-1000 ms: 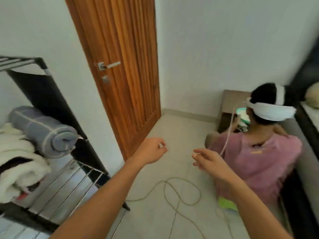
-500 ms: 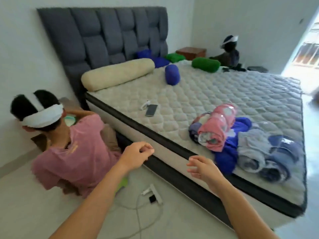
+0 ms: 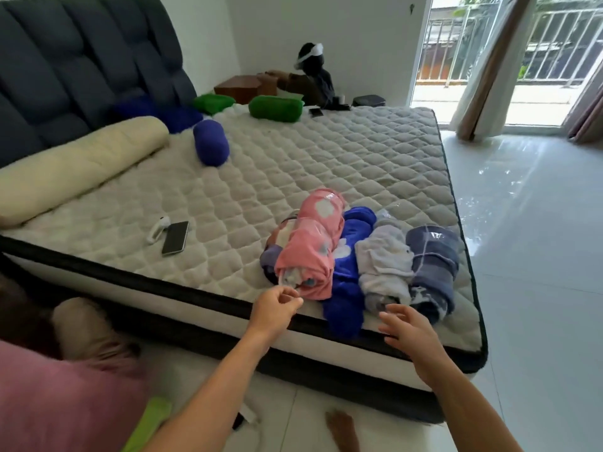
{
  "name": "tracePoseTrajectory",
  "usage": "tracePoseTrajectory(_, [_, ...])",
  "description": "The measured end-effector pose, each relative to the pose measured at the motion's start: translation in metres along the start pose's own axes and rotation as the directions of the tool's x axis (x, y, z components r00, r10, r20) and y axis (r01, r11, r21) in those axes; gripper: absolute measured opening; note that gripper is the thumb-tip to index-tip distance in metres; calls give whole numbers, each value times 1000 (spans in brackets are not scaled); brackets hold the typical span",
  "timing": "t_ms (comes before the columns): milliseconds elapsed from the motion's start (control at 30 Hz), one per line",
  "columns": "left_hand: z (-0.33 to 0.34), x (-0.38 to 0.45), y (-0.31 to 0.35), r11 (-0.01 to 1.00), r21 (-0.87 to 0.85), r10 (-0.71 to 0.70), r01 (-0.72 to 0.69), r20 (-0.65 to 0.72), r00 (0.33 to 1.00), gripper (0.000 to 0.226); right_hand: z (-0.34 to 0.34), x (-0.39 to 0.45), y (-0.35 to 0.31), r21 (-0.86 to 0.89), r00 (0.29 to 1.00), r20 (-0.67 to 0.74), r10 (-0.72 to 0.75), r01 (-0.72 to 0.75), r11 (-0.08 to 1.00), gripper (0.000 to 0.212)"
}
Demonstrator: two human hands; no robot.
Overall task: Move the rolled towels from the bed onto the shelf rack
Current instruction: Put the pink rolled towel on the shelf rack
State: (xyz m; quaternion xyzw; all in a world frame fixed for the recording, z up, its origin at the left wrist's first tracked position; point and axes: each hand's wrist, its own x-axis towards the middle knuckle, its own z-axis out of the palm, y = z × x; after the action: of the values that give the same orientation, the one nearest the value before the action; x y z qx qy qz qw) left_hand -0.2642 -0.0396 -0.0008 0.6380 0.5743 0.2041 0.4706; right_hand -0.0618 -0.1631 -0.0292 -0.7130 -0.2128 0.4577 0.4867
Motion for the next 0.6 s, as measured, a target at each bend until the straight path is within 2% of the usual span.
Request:
tracePoseTrajectory(100, [13, 57, 13, 999, 11, -39, 41, -115, 993, 12, -1, 58, -9, -20, 998, -46, 46, -47, 999, 21])
tracePoseTrajectory(200, [18, 112, 18, 984, -42, -179, 174, -175, 968, 24, 6, 113, -30, -78, 994, -34, 102, -105, 991, 14])
tracePoseTrajectory(267, [17, 144, 20, 968, -88, -247, 234, -190, 950, 27, 15, 152, -45, -111, 991, -6, 134, -134, 985, 19])
tracePoseTrajectory(333, [14, 175, 23, 946, -152, -311, 287, -173, 934, 37, 29, 190, -60, -173, 992, 17, 128, -124, 977, 25])
tracePoseTrajectory(400, [11, 200, 24, 924, -209, -349, 319, -128, 928, 37, 45, 225, -72, -243, 990, 63, 127, -108, 964, 38])
tracePoseTrajectory(500, [12, 225, 29, 920, -169, -368, 355, -53, 928, 34, 69, 266, -81, -268, 970, 144, 194, -150, 952, 59])
tracePoseTrajectory(533, [12, 229, 30, 912, -147, -390, 383, -15, 921, 43, 76, 277, -82, -250, 961, 173, 217, -170, 953, 59])
tracePoseTrajectory(600, [13, 235, 31, 883, -144, -445, 447, 49, 894, 77, 88, 292, -84, -170, 931, 225, 289, -255, 952, 59])
